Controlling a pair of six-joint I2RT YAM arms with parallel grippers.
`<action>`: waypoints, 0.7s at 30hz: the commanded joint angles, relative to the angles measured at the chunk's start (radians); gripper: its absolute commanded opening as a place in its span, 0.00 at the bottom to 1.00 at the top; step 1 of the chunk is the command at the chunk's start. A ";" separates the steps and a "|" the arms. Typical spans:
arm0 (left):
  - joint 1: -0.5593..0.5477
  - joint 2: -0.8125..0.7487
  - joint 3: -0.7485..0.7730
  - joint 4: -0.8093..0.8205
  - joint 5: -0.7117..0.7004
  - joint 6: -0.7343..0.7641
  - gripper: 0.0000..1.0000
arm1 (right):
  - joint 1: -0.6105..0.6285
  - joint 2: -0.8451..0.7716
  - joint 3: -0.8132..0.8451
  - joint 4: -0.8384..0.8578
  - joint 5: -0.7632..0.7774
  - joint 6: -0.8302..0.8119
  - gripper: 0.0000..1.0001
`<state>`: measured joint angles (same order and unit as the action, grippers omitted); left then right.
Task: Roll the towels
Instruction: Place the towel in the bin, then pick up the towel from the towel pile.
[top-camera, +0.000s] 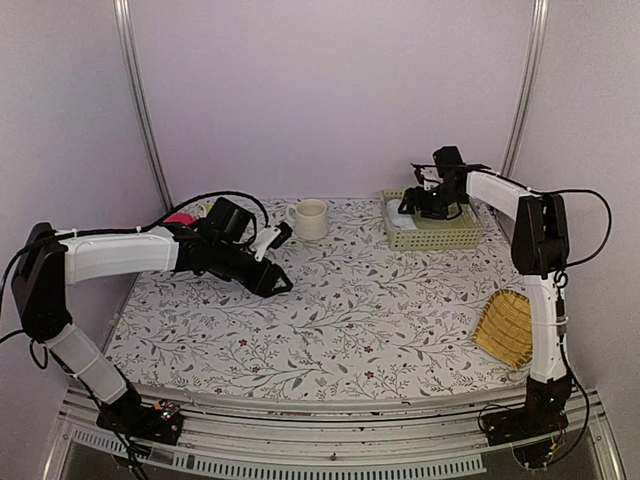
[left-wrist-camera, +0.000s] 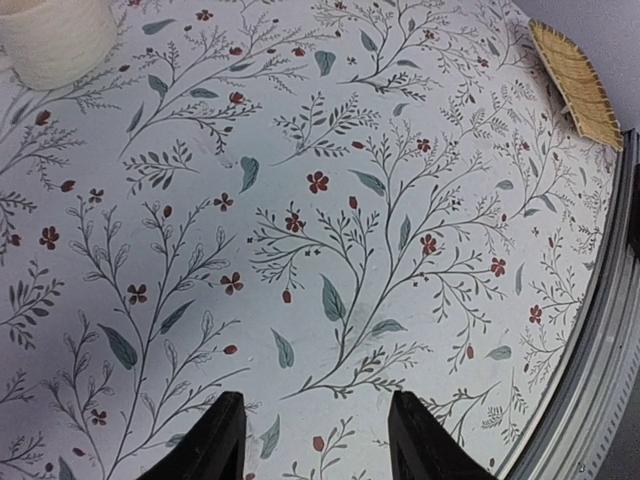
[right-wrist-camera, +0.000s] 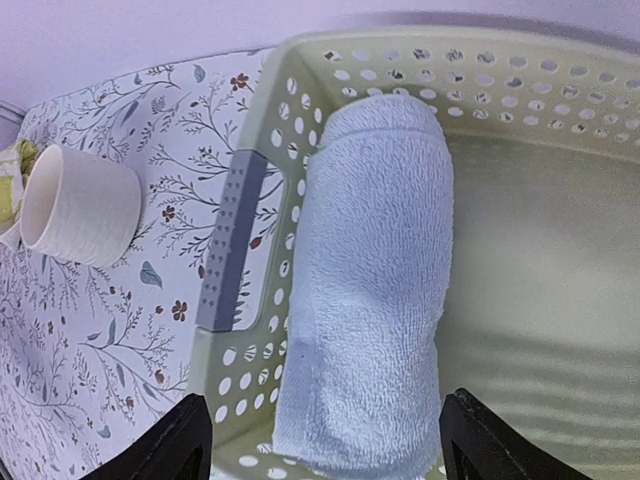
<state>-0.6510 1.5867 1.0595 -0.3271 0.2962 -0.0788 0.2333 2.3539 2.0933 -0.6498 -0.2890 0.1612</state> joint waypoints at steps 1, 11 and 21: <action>0.025 -0.013 0.015 -0.003 -0.050 0.014 0.52 | -0.024 -0.182 -0.035 0.019 -0.002 -0.083 0.84; 0.070 -0.072 0.001 -0.002 -0.278 -0.025 0.59 | -0.063 -0.643 -0.507 0.246 -0.191 -0.286 0.99; 0.319 0.014 0.186 -0.080 -0.506 -0.195 0.49 | -0.065 -1.113 -1.126 0.393 -0.467 -0.535 0.99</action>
<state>-0.4179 1.5532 1.1664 -0.3805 -0.1139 -0.1970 0.1696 1.3521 1.1137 -0.3405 -0.6266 -0.2398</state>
